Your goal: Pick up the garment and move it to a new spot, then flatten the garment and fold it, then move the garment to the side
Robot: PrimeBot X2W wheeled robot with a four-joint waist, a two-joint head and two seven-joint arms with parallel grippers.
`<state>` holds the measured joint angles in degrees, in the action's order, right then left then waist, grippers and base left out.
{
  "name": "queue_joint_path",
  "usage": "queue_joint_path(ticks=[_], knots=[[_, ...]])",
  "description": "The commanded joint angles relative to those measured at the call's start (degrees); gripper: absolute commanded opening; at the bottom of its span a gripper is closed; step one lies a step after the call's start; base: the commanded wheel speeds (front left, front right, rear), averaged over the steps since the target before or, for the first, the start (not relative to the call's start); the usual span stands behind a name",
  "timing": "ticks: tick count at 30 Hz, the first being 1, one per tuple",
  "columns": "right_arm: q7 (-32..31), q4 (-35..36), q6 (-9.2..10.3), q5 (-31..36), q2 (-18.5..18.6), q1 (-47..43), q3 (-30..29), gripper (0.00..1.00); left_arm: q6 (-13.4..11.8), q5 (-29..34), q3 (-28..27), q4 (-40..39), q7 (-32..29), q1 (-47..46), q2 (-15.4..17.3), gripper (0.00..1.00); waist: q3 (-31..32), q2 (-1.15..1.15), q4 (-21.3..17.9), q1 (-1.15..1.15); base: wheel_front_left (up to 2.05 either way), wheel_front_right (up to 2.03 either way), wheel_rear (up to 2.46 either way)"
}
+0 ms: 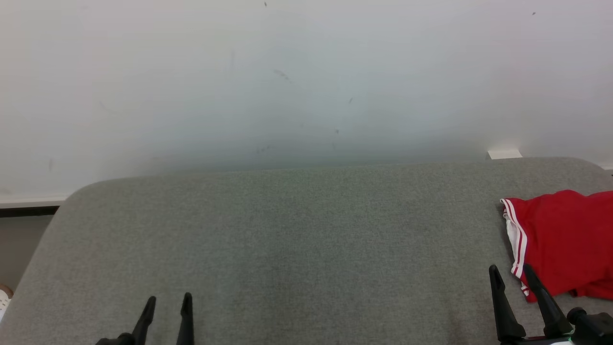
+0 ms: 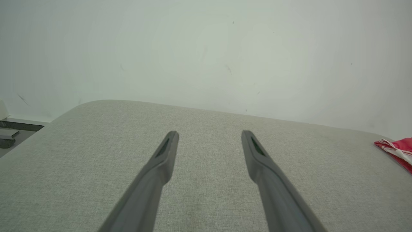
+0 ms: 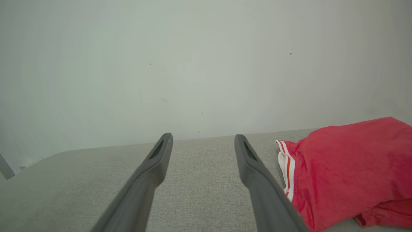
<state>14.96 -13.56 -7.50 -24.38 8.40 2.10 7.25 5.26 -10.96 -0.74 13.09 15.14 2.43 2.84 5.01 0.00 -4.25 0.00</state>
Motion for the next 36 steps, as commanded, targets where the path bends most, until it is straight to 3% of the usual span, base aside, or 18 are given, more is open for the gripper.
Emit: queue_joint_path(ticks=[1, 4, 5, 8, 36], knots=[[0.17, -0.31, 0.05, -0.4, 0.12, 0.41, 0.09, 1.0, -0.03, -0.24, 0.03, 0.15, -0.06, -0.39, 0.15, 1.0, -0.02, 0.0, 0.02, 0.0, 0.0, 0.0, 0.0], [0.19, -0.41, 0.05, -0.45, 0.06, 0.49, 0.23, 1.0, 0.12, -0.49, 0.15, 0.26, -0.06, -0.46, 0.15, 1.0, -0.02, 0.0, 0.06, 0.0, 0.0, 0.0, 0.0], [-0.03, -0.41, 0.0, -0.02, -0.04, -0.04, 0.17, 0.0, 0.0, -0.34, 0.16, 0.26, -0.01, -0.02, -0.02, 0.0, -0.03, 0.0, 0.04, 0.0, 0.0, 0.0, 0.0], [-0.35, -1.48, 0.0, -0.7, -0.41, -0.84, 0.15, 0.0, 0.03, -1.05, 0.01, 1.8, -0.41, 0.38, -0.27, 0.0, -0.06, 0.0, 0.06, 0.0, 0.0, 0.0, 0.0], [-7.44, -0.98, 0.0, -23.26, -2.06, 1.1, -4.6, 0.0, 0.79, -28.08, -1.86, 1.28, -7.48, -2.73, -0.12, 0.0, -1.18, 0.0, 0.97, 0.0, 0.0, 0.0, 0.0]])
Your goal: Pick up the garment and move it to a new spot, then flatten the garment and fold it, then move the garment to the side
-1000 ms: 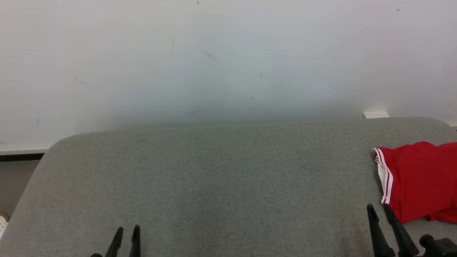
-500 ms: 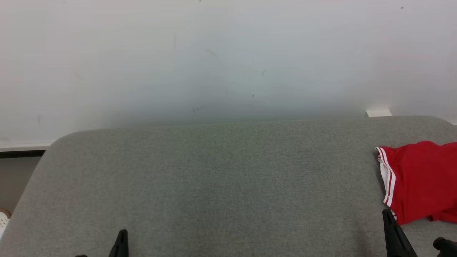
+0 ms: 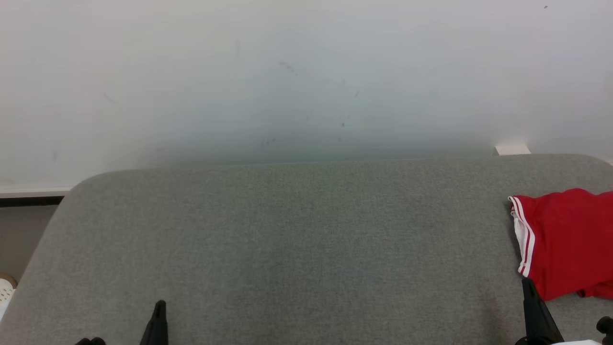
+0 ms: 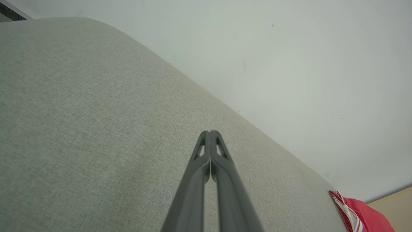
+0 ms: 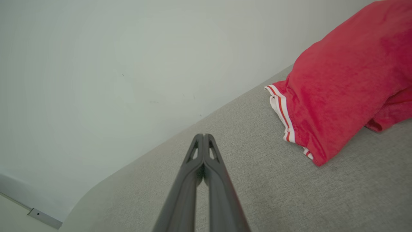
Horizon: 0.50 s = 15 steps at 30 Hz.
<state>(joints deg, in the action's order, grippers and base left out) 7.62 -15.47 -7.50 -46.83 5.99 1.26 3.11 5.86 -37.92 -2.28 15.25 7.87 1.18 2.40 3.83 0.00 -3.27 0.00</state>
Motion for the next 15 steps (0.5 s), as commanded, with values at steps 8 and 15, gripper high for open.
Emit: queue_joint_path(ticks=[8, 15], knots=[[-1.81, 1.02, 0.01, -6.29, -0.07, 2.3, -1.59, 0.0, 0.37, -7.58, -0.79, -0.94, -1.92, -2.25, 0.36, 0.0, -0.33, 0.0, 0.27, 0.0, 0.0, 0.0, 0.0], [-3.2, 1.1, 0.01, -10.66, -0.42, 2.73, -2.55, 0.0, 0.56, -12.95, -1.21, -1.01, -3.35, -2.91, 0.4, 0.0, -0.61, 0.0, 0.51, 0.0, 0.0, 0.0, 0.0]])
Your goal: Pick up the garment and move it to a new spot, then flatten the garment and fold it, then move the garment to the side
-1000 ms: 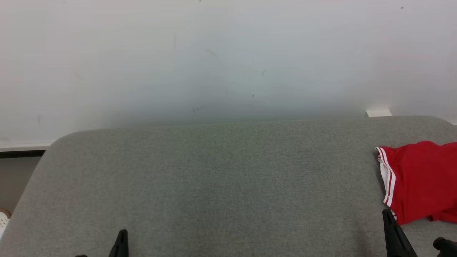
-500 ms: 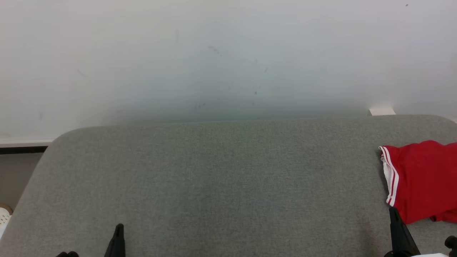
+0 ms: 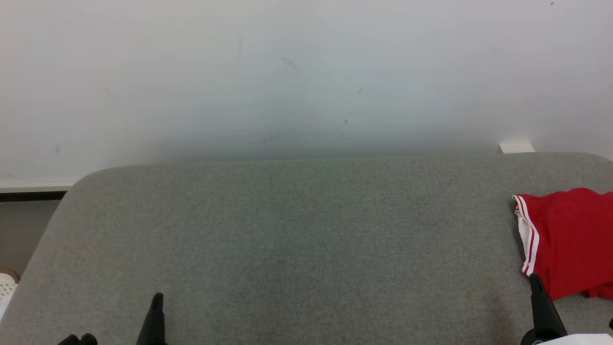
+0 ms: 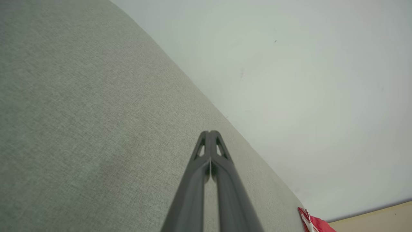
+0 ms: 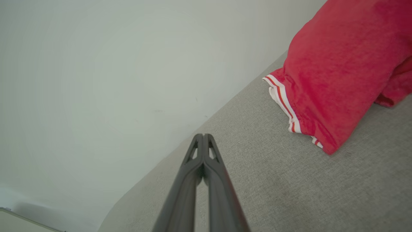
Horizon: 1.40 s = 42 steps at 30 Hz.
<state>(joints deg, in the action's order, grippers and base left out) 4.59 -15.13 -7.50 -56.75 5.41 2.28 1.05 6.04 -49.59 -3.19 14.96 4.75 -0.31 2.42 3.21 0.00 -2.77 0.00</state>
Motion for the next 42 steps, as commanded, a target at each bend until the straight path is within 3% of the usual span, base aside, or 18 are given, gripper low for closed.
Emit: queue_joint_path(ticks=[1, 42], knots=[[-0.4, 0.77, 0.01, -1.33, 0.12, 1.77, -0.61, 0.0, 0.41, -1.92, -0.36, -0.72, -0.4, -1.5, 0.38, 0.0, -0.04, 0.0, 0.04, 0.0, 0.0, 0.0, 0.0], [-6.88, 1.11, 0.01, -21.7, -1.42, 3.26, -4.87, 0.0, 1.13, -26.3, -2.22, -0.9, -6.93, -4.38, 0.55, 0.0, -1.73, 0.0, 1.42, 0.0, 0.0, 0.0, 0.0]])
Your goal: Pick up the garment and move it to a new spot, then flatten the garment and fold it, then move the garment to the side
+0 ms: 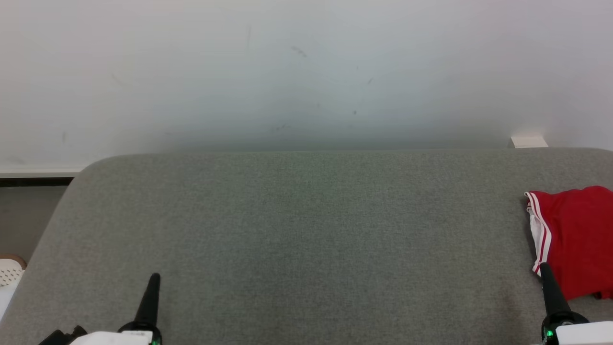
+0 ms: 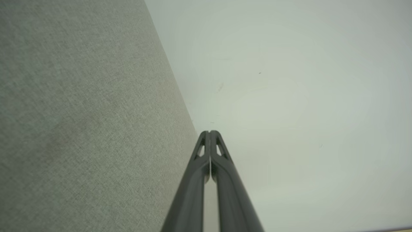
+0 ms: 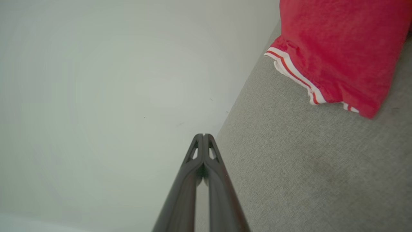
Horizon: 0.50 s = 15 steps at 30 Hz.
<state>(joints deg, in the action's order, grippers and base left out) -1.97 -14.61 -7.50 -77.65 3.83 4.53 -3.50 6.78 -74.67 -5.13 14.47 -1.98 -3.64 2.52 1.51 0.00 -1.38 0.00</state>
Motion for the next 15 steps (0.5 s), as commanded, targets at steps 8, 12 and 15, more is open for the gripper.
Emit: queue_joint_path(ticks=[8, 12, 15], knots=[[-1.16, 0.64, 0.01, -3.7, -0.08, 1.3, -0.93, 0.0, 0.4, -4.64, -0.56, -0.42, -1.14, -1.34, 0.48, 0.0, -0.31, 0.0, 0.26, 0.0, 0.0, 0.0, 0.0], [-1.64, 0.67, 0.01, -5.12, -0.22, 1.44, -1.27, 0.0, 0.49, -6.3, -0.7, -0.45, -1.66, -1.63, 0.49, 0.0, -0.48, 0.0, 0.39, 0.0, 0.0, 0.0, 0.0], [-2.06, 0.68, 0.01, -6.34, -0.32, 1.46, -1.52, 0.0, 0.54, -7.84, -0.81, -0.46, -2.03, -1.79, 0.5, 0.0, -0.6, 0.0, 0.49, 0.0, 0.0, 0.0, 0.0]])
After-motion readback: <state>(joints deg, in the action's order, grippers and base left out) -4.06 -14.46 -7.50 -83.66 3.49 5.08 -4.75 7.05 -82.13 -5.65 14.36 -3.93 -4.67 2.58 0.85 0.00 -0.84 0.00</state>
